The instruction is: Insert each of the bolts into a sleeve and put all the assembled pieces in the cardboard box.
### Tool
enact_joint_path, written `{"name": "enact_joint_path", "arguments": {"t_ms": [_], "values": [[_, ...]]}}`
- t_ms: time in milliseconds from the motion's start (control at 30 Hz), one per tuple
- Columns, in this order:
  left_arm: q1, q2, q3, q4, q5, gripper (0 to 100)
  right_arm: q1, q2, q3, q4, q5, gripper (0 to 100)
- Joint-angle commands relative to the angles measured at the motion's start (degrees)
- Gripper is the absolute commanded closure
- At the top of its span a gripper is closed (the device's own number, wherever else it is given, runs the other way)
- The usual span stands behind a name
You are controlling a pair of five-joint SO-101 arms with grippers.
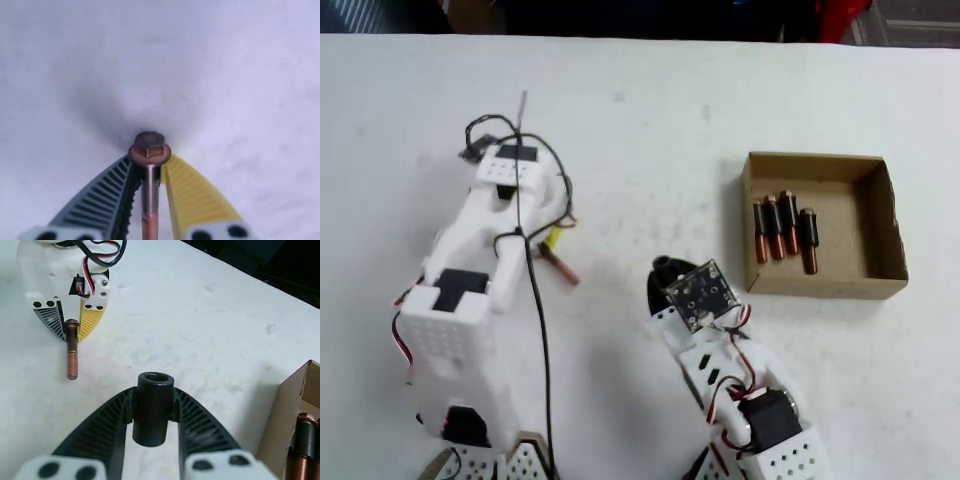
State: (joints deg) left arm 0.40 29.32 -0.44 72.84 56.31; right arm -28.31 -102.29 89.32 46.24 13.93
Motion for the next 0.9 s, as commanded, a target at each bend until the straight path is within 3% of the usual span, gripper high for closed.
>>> {"name": "enact_joint_path", "arguments": {"t_ms": [0, 233, 333, 867], "values": [[-0.84, 0.22, -0.88, -0.53, -7.3, 96, 0.48, -0.84, -0.26, -1.19, -0.09, 98.1], [-0.84, 0.13, -0.97, 2.46, -36.22, 96, 0.48, -0.84, -0.26, -1.19, -0.09, 98.1], [-0.48, 0.13, -0.97, 3.52, -44.22, 96, 0.48, -0.84, -0.26, -1.19, -0.09, 98.1], [4.35, 0.22, -5.89, 12.66, -46.33, 96, 0.31, -0.84, 1.05, -2.51, -0.09, 98.1]]}}
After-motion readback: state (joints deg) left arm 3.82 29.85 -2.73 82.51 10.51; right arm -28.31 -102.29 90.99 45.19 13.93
